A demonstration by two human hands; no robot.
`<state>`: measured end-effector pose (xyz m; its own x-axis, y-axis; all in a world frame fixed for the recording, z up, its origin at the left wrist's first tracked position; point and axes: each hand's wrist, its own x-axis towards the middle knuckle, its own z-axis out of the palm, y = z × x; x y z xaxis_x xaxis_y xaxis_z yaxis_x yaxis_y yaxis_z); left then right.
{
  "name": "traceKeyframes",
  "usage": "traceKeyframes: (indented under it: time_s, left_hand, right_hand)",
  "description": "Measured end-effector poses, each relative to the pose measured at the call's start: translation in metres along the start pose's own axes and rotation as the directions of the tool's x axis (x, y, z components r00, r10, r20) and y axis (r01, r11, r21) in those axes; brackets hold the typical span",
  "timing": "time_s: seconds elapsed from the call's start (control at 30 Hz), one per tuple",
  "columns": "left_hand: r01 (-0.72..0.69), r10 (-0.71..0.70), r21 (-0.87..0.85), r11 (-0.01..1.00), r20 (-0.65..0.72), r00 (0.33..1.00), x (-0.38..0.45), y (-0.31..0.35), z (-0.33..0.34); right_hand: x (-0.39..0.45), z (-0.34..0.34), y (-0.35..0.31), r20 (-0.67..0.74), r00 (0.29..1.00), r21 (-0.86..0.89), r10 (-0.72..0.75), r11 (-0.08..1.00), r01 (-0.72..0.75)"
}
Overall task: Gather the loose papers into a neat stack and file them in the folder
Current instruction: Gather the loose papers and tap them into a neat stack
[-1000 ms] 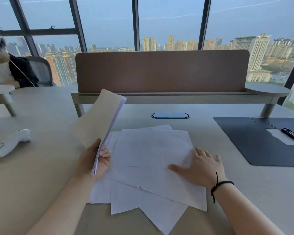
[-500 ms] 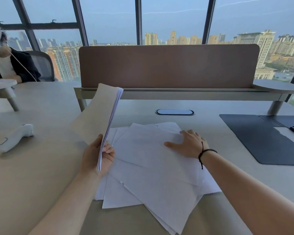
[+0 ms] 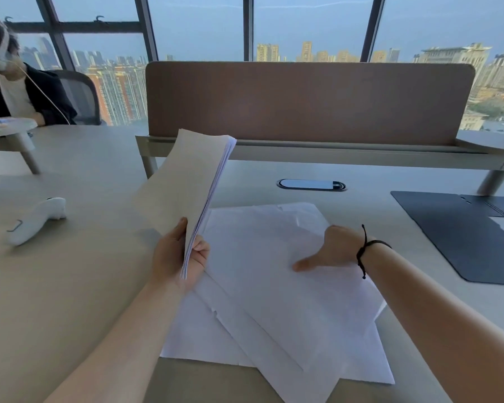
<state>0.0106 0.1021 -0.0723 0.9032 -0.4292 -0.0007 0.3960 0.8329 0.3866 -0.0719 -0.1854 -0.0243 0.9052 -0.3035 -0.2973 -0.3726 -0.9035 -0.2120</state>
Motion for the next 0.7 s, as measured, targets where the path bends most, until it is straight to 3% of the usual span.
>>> traceKeyframes:
  time_s: [0.17,0.27,0.37,0.5,0.6,0.7]
  left_hand:
    - [-0.011,0.011,0.019,1.0,-0.013,1.0,-0.002,0.0,0.003]
    - [-0.014,0.015,0.034,0.999,-0.012,1.0,-0.003,0.001,0.004]
    - [-0.031,0.033,0.06,0.998,-0.036,0.999,-0.004,0.001,0.006]
    - [-0.059,0.063,0.083,0.995,-0.047,0.997,-0.008,0.007,0.01]
    - [-0.095,0.106,0.117,0.989,-0.09,0.99,-0.011,0.013,0.01]
    - [-0.081,0.122,0.191,0.978,-0.211,0.97,-0.009,0.012,0.008]
  right_hand:
    - [-0.014,-0.002,-0.007,0.034,0.999,0.116,-0.012,0.993,0.008]
    - [-0.019,-0.007,-0.002,0.108,0.993,0.292,-0.045,0.956,0.012]
    - [-0.022,-0.01,0.011,0.126,0.987,0.486,-0.095,0.874,0.022]
    - [-0.03,-0.005,0.038,0.121,0.986,0.62,-0.114,0.784,0.015]
    - [-0.039,0.005,0.062,0.072,0.988,0.763,-0.136,0.645,0.033]
    - [-0.051,0.014,0.079,0.127,0.964,0.868,-0.234,0.497,0.006]
